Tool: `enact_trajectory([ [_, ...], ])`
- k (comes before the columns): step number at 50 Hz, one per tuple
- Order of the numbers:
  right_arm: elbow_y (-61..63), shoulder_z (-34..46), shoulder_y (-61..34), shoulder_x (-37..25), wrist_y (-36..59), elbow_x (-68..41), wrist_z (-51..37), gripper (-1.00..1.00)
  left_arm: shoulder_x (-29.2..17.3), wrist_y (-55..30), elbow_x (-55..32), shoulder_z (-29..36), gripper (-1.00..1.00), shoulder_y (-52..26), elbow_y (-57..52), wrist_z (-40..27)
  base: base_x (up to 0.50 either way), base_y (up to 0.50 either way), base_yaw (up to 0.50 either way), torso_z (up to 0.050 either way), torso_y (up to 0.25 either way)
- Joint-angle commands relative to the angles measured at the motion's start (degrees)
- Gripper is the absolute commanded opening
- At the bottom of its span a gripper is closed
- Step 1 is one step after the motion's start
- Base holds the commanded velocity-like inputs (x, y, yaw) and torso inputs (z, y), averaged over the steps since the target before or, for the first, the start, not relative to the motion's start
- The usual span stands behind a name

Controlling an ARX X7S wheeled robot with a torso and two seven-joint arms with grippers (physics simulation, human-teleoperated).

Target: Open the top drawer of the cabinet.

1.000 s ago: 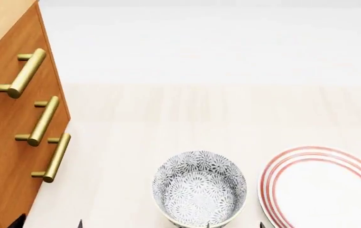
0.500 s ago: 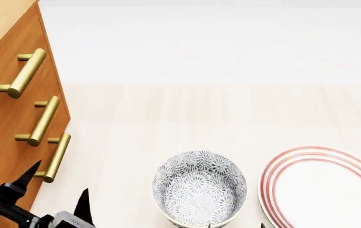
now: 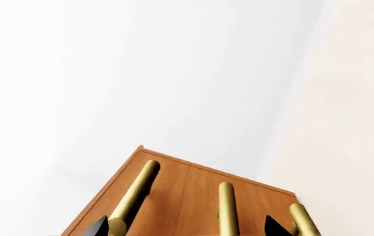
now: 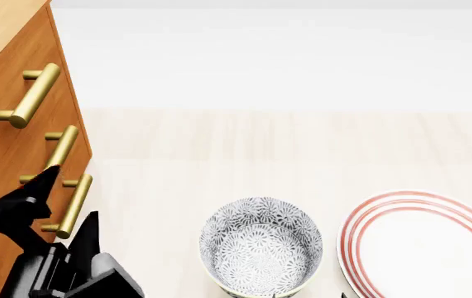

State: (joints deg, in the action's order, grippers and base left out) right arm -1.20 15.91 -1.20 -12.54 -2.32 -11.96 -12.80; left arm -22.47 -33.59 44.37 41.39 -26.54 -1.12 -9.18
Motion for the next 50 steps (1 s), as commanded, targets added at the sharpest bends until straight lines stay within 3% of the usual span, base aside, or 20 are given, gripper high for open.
enact_trajectory([
  [1, -0.29, -1.13, -0.17, 0.87, -0.18, 0.57, 0.83, 1.0, -1.8, -4.11, 8.07, 1.43, 1.0, -3.18, -2.58, 5.68, 0.0, 0.0, 0.0, 0.0, 0.0],
  [28, -0.28, -0.72, -0.6, 0.46, 0.38, -0.11, -0.19, 1.0, -5.11, -5.35, 7.99, -1.88, 1.0, -9.61, -7.38, 11.36, 0.0, 0.0, 0.0, 0.0, 0.0],
  [50, -0.5, -0.06, -0.55, 0.06, 0.02, -0.45, -0.51, 1.0, -6.36, -1.37, 7.82, 1.15, 1.0, -16.5, -4.27, 17.41, 0.0, 0.0, 0.0, 0.0, 0.0],
])
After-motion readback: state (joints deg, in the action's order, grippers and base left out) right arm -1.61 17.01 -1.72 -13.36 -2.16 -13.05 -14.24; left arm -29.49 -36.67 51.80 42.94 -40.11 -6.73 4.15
